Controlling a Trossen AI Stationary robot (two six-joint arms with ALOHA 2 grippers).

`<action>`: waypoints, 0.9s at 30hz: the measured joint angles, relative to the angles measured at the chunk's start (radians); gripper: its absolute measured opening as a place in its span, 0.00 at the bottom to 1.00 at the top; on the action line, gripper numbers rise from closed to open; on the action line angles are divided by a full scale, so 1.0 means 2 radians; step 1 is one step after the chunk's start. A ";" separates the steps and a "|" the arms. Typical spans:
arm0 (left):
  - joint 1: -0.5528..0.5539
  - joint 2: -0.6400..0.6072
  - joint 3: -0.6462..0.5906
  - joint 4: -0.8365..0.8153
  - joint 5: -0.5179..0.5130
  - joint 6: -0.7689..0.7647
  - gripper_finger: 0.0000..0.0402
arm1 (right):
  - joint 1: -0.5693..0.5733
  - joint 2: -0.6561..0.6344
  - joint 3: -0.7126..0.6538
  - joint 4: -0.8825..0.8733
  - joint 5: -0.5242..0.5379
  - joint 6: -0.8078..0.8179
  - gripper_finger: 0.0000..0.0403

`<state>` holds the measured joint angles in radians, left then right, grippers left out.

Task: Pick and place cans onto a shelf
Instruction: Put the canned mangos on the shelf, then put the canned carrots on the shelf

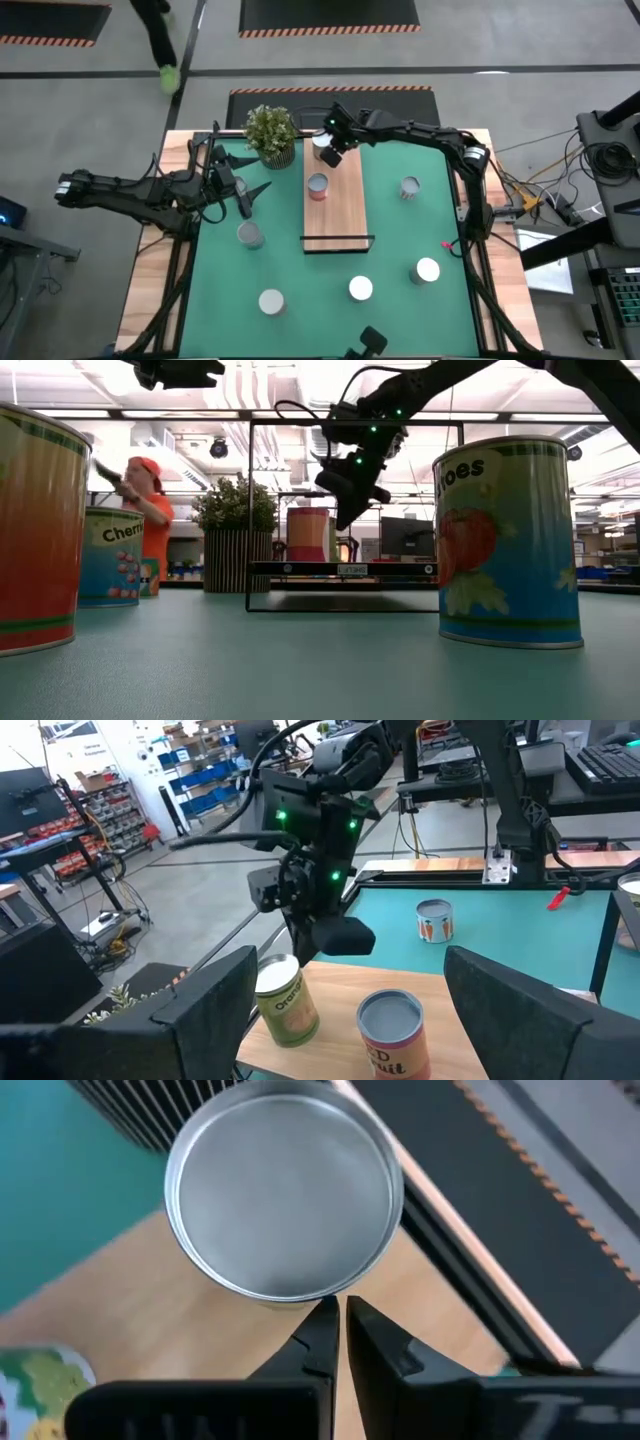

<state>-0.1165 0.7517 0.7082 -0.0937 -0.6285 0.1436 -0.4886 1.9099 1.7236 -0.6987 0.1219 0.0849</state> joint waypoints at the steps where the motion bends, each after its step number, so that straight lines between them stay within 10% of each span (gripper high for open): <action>1: 0.000 0.000 0.000 0.000 0.000 0.000 0.75 | 0.000 0.000 -0.003 0.012 0.000 0.000 0.03; 27: 0.000 0.000 0.000 -0.001 0.000 -0.002 0.75 | 0.011 -0.056 -0.014 0.018 -0.020 -0.008 0.03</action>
<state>-0.1165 0.7517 0.7082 -0.0952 -0.6285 0.1396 -0.4662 1.7971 1.6962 -0.6636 0.0822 0.0681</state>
